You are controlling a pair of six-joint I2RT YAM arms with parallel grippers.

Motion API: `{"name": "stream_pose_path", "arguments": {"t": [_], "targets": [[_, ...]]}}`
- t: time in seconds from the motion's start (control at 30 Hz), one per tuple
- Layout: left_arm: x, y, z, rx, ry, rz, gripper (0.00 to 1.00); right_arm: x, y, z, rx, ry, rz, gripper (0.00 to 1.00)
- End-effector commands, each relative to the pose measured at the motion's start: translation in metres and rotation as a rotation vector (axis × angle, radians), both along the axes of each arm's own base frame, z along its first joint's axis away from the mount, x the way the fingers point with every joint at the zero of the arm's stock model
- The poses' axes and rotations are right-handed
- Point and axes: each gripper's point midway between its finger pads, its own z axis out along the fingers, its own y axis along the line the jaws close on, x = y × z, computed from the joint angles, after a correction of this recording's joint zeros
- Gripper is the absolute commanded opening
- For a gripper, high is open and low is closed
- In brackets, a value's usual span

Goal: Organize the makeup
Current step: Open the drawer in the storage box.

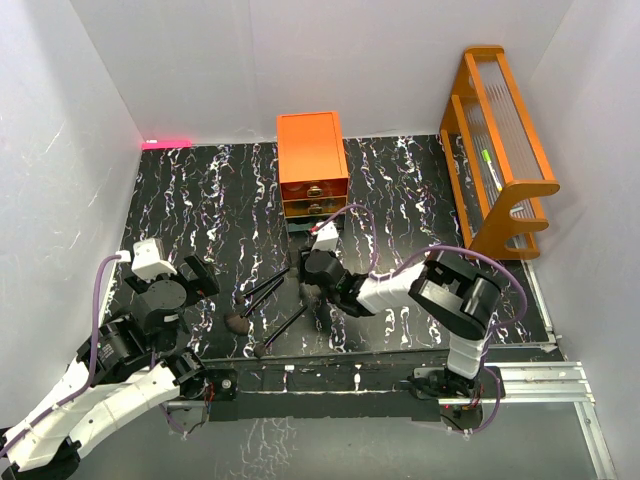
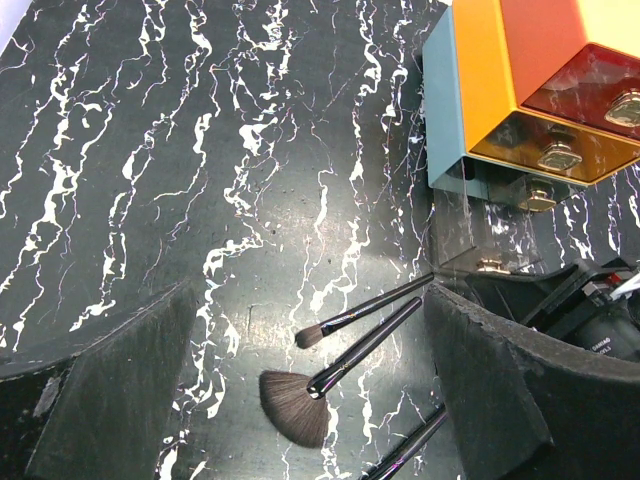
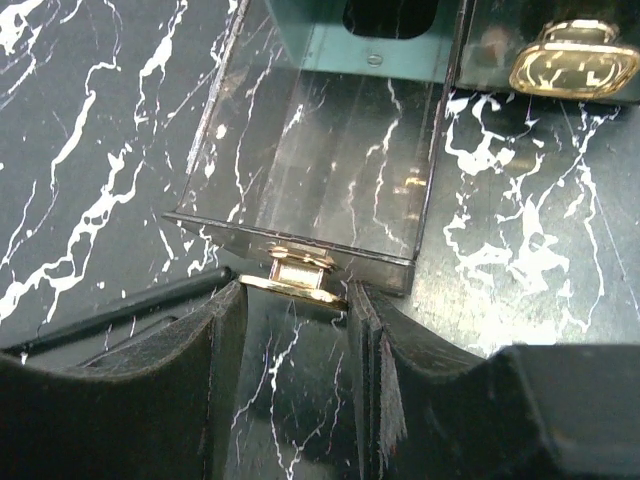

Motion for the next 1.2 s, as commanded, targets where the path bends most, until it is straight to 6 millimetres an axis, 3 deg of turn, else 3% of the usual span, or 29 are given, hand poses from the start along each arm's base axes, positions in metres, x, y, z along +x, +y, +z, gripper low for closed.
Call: {"name": "stream_pose_path", "arguments": {"t": [0.0, 0.47, 0.5, 0.6, 0.67, 1.03, 1.17], "targets": [[-0.001, 0.005, 0.001, 0.002, -0.005, 0.018, 0.94, -0.008, -0.01, 0.006, -0.006, 0.003, -0.032, 0.18], [-0.001, 0.005, 0.001, -0.001, -0.004, 0.018, 0.94, -0.03, -0.01, -0.002, -0.079, 0.022, -0.004, 0.17], [-0.001, 0.005, 0.0, 0.0, -0.003, 0.019, 0.94, -0.03, -0.01, -0.001, -0.08, 0.018, -0.005, 0.19], [-0.001, 0.005, 0.0, 0.001, -0.002, 0.017, 0.94, -0.028, -0.008, 0.002, -0.08, 0.013, -0.008, 0.42], [-0.001, 0.005, 0.0, 0.001, -0.002, 0.017, 0.94, -0.027, -0.008, 0.011, -0.061, 0.0, -0.014, 0.49], [-0.001, 0.005, 0.0, 0.002, -0.001, 0.019, 0.94, -0.017, 0.006, 0.047, -0.015, -0.055, -0.01, 0.61], [-0.002, 0.005, 0.0, 0.001, -0.001, 0.02, 0.94, -0.015, 0.014, 0.05, -0.01, -0.047, -0.003, 0.61]]}}
